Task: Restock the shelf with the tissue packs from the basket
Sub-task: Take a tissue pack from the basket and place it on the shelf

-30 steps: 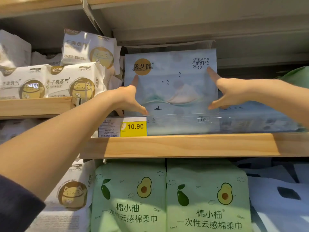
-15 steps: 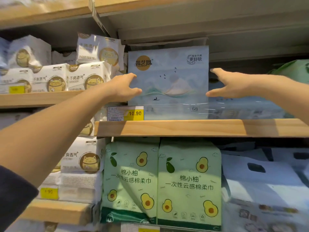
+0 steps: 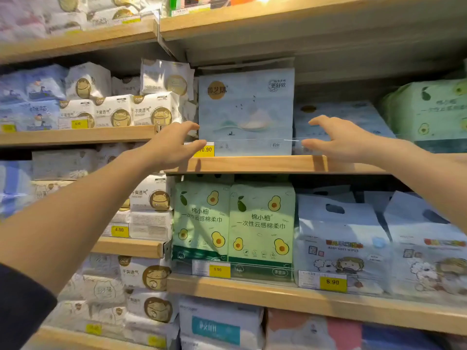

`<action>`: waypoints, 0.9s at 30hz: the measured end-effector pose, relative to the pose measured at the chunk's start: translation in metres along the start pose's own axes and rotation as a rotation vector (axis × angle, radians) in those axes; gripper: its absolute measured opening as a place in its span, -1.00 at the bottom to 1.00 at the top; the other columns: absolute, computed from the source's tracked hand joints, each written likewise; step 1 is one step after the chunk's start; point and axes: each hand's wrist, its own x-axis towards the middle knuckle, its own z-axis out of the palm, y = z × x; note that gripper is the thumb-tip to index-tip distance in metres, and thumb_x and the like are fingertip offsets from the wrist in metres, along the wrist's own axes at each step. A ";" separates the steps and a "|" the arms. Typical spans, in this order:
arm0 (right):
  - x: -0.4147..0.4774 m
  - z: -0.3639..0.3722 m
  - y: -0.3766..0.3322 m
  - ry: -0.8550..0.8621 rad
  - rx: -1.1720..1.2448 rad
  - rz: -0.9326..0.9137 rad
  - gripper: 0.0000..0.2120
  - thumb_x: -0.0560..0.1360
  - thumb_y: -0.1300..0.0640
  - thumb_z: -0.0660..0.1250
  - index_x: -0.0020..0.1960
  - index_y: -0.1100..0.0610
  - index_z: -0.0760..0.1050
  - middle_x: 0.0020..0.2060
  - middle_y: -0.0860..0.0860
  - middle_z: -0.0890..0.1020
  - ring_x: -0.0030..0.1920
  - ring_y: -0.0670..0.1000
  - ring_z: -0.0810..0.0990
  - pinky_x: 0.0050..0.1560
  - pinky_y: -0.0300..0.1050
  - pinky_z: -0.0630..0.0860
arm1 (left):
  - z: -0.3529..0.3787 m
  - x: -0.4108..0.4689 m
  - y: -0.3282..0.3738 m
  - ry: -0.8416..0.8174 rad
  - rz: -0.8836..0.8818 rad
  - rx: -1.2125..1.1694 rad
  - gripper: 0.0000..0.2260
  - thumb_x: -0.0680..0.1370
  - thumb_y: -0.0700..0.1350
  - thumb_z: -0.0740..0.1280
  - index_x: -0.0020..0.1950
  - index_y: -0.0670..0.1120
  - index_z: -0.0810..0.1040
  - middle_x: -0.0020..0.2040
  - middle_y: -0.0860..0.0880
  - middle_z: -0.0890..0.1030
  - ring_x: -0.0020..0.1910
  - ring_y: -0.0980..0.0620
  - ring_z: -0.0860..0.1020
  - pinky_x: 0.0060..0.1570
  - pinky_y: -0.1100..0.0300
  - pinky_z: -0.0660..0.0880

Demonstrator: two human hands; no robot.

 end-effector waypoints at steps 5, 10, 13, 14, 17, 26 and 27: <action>-0.046 -0.011 -0.010 -0.024 -0.003 0.020 -0.43 0.52 -0.06 0.21 0.44 0.14 0.14 0.41 0.16 0.30 0.38 0.18 0.28 0.29 0.06 0.27 | -0.017 -0.042 0.002 -0.019 -0.002 -0.070 -0.54 0.56 0.01 0.21 0.41 -0.15 0.30 0.39 -0.16 0.38 0.37 -0.12 0.34 0.33 0.00 0.28; -0.109 -0.013 -0.024 -0.050 0.033 0.083 -0.47 0.52 -0.01 0.22 0.42 0.12 0.17 0.34 0.16 0.38 0.20 0.16 0.45 0.12 -0.01 0.37 | -0.024 -0.094 0.002 -0.097 -0.014 -0.102 -0.53 0.55 0.04 0.22 0.42 -0.11 0.30 0.37 -0.16 0.39 0.33 -0.15 0.37 0.27 -0.01 0.33; -0.152 -0.009 -0.031 -0.069 0.061 0.101 -0.47 0.52 0.01 0.23 0.41 0.17 0.20 0.36 0.17 0.37 0.28 0.17 0.41 0.21 0.00 0.37 | -0.022 -0.130 0.007 -0.148 0.017 -0.154 -0.53 0.55 0.04 0.23 0.41 -0.11 0.30 0.37 -0.12 0.39 0.33 -0.11 0.38 0.29 0.00 0.34; -0.167 -0.006 -0.034 -0.087 0.057 0.125 -0.47 0.52 0.01 0.22 0.42 0.17 0.18 0.37 0.17 0.35 0.30 0.17 0.38 0.22 -0.01 0.34 | -0.021 -0.142 0.008 -0.169 0.010 -0.163 -0.52 0.54 0.05 0.23 0.41 -0.10 0.29 0.38 -0.11 0.39 0.33 -0.11 0.38 0.29 -0.02 0.35; -0.214 0.000 -0.042 -0.144 0.080 0.170 -0.46 0.52 0.01 0.22 0.42 0.16 0.17 0.39 0.17 0.32 0.36 0.15 0.33 0.26 -0.02 0.30 | -0.017 -0.178 0.013 -0.224 -0.010 -0.194 -0.51 0.55 0.06 0.22 0.43 -0.09 0.27 0.40 -0.12 0.37 0.35 -0.10 0.36 0.30 -0.01 0.34; -0.335 0.012 -0.045 -0.260 0.204 0.311 -0.43 0.52 0.05 0.25 0.44 0.17 0.14 0.42 0.15 0.28 0.40 0.15 0.27 0.30 -0.03 0.26 | 0.012 -0.283 0.045 -0.357 -0.112 -0.380 -0.51 0.54 0.02 0.25 0.42 -0.12 0.29 0.38 -0.15 0.39 0.30 -0.13 0.41 0.26 -0.02 0.38; -0.350 0.018 -0.044 -0.273 0.230 0.327 -0.43 0.51 0.06 0.26 0.44 0.18 0.15 0.41 0.16 0.30 0.38 0.16 0.29 0.28 -0.04 0.27 | 0.021 -0.301 0.048 -0.387 -0.135 -0.401 -0.51 0.54 0.02 0.25 0.43 -0.11 0.28 0.38 -0.15 0.38 0.30 -0.13 0.41 0.25 -0.01 0.38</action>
